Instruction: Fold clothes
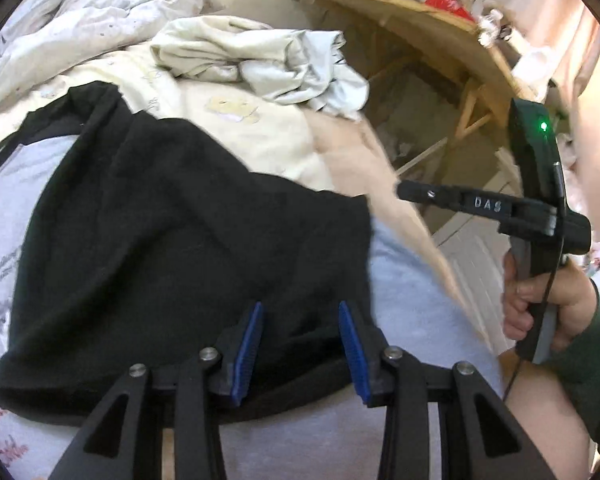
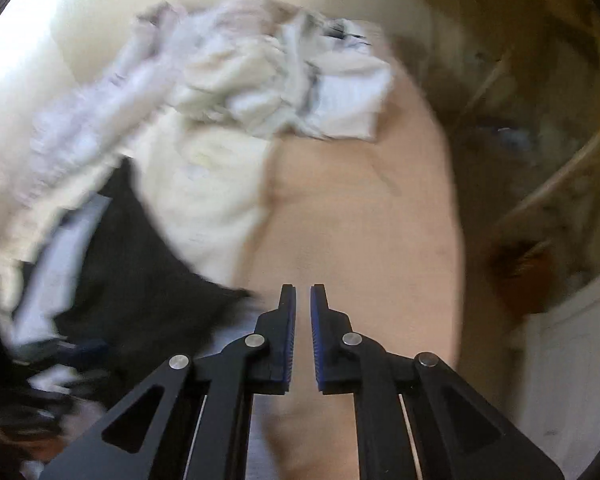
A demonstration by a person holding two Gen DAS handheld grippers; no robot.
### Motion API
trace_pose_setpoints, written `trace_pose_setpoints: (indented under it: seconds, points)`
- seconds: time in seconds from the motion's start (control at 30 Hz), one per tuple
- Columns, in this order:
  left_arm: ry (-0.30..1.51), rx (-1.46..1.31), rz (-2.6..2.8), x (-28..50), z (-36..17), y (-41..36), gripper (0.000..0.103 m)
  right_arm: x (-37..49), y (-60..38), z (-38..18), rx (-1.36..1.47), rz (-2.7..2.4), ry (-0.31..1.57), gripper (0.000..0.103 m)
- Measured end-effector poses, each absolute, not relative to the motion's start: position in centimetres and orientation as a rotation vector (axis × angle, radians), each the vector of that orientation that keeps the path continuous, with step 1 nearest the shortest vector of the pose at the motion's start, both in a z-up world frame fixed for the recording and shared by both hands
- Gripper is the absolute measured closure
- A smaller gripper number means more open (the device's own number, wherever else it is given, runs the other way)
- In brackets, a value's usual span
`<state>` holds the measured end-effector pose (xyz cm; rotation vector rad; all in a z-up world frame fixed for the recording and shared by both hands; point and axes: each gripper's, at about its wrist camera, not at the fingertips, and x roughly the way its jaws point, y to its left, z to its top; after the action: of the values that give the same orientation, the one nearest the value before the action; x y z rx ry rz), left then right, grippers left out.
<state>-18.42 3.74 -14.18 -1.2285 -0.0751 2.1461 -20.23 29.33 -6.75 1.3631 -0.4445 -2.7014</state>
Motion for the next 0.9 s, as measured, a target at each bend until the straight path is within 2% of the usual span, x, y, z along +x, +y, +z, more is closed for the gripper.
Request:
trace_pose_setpoints:
  seconds: [0.13,0.27,0.37,0.43,0.53,0.67,0.77,0.9]
  points:
    - [-0.030,-1.272,2.133,-17.5,-15.1,4.4,0.061,-21.5,26.7,-7.4,1.311,-2.455,-0.523,0.093]
    - [-0.020,-1.278,2.084,-16.2,-14.9,3.7,0.061,-22.2,23.4,-10.1,1.519,-2.449,-0.235,0.096]
    - [0.008,-1.256,2.054,-15.4,-13.9,2.0,0.061,-21.6,24.1,-9.9,1.563,-2.491,-0.217,0.097]
    - [0.018,-1.186,2.111,-16.2,-12.3,-0.2,0.061,-20.7,24.2,-8.1,1.493,-2.526,-0.195,0.093]
    - [-0.007,-1.115,2.223,-19.8,-10.0,-3.3,0.052,-20.3,24.1,-6.3,1.340,-2.474,-0.339,0.092]
    - [-0.080,-1.135,2.318,-27.6,-8.7,-5.9,0.052,-21.2,23.2,-7.4,1.305,-2.427,-0.426,0.092]
    - [-0.137,-1.290,2.211,-33.3,-10.3,-5.6,0.052,-22.3,22.2,-9.1,1.335,-2.396,-0.435,0.092]
    - [-0.067,-1.396,2.151,-36.8,-12.6,-4.2,0.052,-22.1,21.8,-10.3,1.367,-2.355,-0.410,0.092]
